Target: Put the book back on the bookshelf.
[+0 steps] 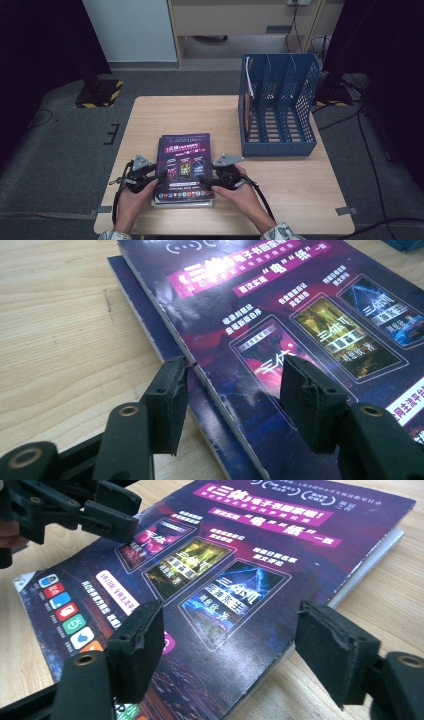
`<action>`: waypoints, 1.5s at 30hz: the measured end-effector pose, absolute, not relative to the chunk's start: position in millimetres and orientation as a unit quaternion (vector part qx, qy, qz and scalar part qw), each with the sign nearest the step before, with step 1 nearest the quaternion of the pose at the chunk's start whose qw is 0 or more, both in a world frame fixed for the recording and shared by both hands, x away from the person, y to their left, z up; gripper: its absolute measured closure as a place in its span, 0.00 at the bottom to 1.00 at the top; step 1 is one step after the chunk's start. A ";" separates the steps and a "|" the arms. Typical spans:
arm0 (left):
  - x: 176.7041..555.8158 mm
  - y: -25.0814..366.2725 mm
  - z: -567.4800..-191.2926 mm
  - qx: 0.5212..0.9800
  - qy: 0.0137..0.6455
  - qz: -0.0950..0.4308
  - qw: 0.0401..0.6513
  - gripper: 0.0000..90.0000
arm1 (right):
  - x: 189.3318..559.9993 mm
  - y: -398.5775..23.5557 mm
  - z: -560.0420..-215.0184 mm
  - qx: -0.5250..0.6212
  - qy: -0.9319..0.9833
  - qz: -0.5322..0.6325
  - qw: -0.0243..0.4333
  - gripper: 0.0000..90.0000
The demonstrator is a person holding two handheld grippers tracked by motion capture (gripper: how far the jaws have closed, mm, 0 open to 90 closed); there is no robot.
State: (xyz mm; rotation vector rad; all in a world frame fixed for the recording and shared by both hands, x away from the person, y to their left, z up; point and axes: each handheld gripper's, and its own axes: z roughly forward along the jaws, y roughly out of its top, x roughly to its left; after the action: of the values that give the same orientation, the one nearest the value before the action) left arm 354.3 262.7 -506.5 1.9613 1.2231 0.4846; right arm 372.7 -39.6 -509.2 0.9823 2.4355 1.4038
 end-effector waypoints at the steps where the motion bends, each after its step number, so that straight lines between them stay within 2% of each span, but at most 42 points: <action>1: 354.4 262.5 -506.8 0.768 0.478 0.189 0.381 0.48 | 373.0 -39.4 -509.7 0.332 0.815 0.468 0.081 0.30; 19: 356.2 259.7 -508.7 0.769 0.472 0.185 0.389 0.49 | 377.2 -37.4 -519.8 0.346 0.826 0.442 0.058 0.25; 31: 358.0 261.1 -509.6 0.771 0.465 0.183 0.394 0.48 | 371.5 -37.7 -517.8 0.346 0.827 0.438 0.065 0.30; 44: 365.0 260.1 -510.4 0.778 0.453 0.183 0.395 0.42 | 370.1 -39.8 -517.2 0.343 0.829 0.440 0.051 0.30; 45: 365.2 260.3 -510.5 0.779 0.452 0.182 0.395 0.42 | 375.8 -43.6 -516.5 0.351 0.820 0.451 0.041 0.27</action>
State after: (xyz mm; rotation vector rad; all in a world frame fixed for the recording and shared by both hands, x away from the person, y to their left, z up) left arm 365.2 260.3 -510.5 1.9741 1.1454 0.4624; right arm 375.8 -43.6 -516.5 1.0746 2.5092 1.3811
